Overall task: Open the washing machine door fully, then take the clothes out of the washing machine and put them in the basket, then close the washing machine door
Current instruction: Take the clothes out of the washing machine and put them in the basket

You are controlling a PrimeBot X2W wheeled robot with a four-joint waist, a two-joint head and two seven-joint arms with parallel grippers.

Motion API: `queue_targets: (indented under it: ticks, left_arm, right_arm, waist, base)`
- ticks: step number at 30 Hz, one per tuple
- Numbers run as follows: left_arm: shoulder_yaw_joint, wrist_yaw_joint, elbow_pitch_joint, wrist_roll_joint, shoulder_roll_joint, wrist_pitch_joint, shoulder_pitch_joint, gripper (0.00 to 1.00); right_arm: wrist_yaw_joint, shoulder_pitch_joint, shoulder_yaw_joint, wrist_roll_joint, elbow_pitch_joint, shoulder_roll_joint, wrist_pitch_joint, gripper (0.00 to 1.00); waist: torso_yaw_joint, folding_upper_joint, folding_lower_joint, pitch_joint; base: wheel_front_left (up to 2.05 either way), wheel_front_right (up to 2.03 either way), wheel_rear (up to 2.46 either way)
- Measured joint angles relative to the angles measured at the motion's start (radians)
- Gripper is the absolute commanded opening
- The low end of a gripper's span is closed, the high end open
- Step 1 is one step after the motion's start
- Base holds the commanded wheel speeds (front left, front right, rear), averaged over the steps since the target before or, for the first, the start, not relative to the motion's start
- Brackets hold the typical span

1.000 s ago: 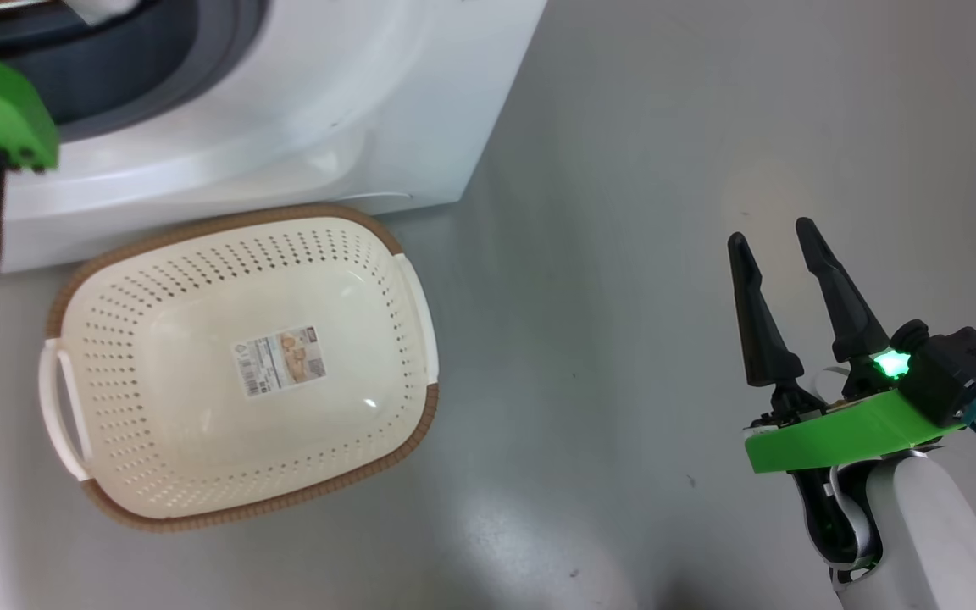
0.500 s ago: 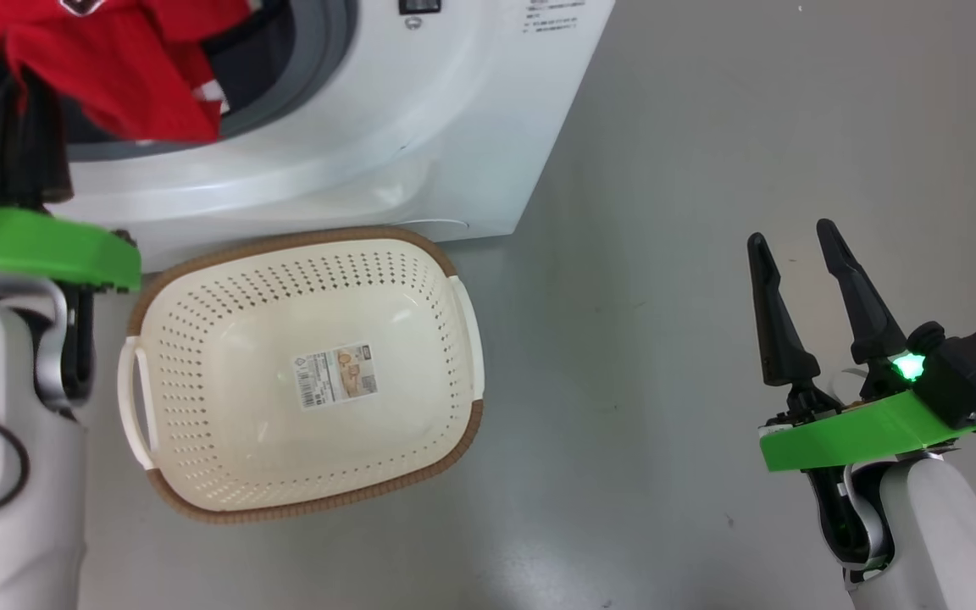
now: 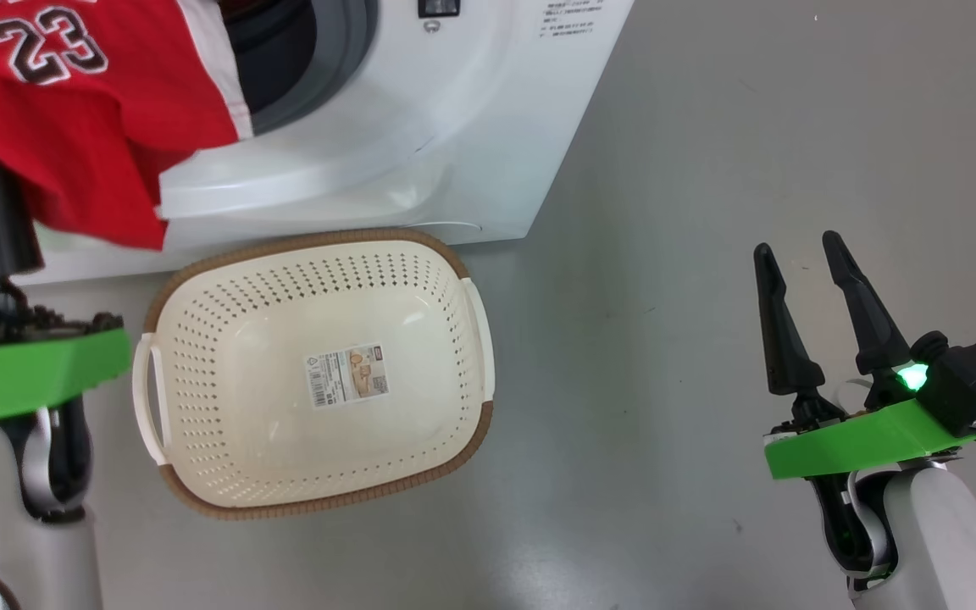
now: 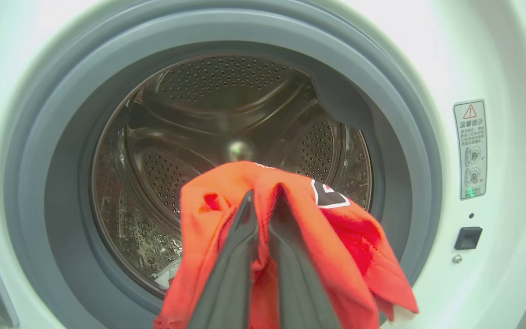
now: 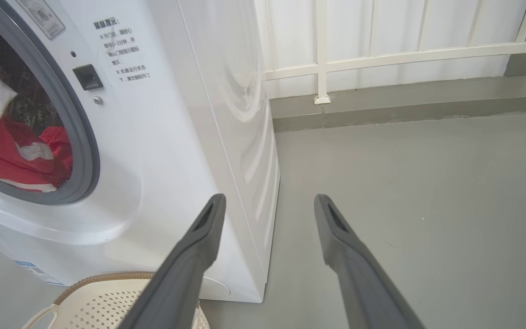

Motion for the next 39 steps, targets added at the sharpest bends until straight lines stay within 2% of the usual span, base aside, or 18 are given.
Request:
queue_targets:
  ticks: [6, 12, 19, 29, 39]
  left_arm:
    - [0.002, -0.002, -0.085, 0.016, -0.023, -0.003, 0.072, 0.0]
    - [-0.041, -0.002, -0.049, 0.016, -0.029, -0.003, 0.118, 0.0]
    - [-0.091, -0.003, 0.104, -0.017, -0.025, -0.004, 0.162, 0.0]
    - [-0.154, -0.003, 0.313, -0.037, 0.018, -0.003, 0.161, 0.0]
    - [-0.235, -0.003, 0.523, -0.058, 0.06, -0.002, 0.066, 0.0]
  right_arm:
    - [0.0, 0.0, -0.001, 0.0, 0.0, 0.0, 0.0, 1.0]
    - [0.0, 0.0, 0.005, 0.0, 0.001, 0.0, 0.0, 1.0]
    - [0.0, -0.001, 0.016, 0.001, -0.002, 0.0, 0.0, 1.0]
    - [0.0, -0.01, 0.022, 0.013, -0.011, 0.0, 0.0, 1.0]
    - [0.0, -0.044, 0.021, 0.022, -0.028, 0.0, 0.0, 1.0]
  waist:
    - [0.003, 0.0, 0.0, 0.0]
    - [0.002, 0.0, 0.0, 0.003]
    - [-0.011, 0.0, 0.0, 0.024]
    - [-0.031, 0.0, 0.0, 0.09]
    - [-0.053, 0.0, 0.0, 0.183]
  base:
    - [0.0, 0.0, 0.0]
    - [0.0, 0.0, 0.0]
    - [0.0, 0.0, 0.0]
    - [0.0, 0.0, 0.0]
    - [0.0, 0.0, 0.0]
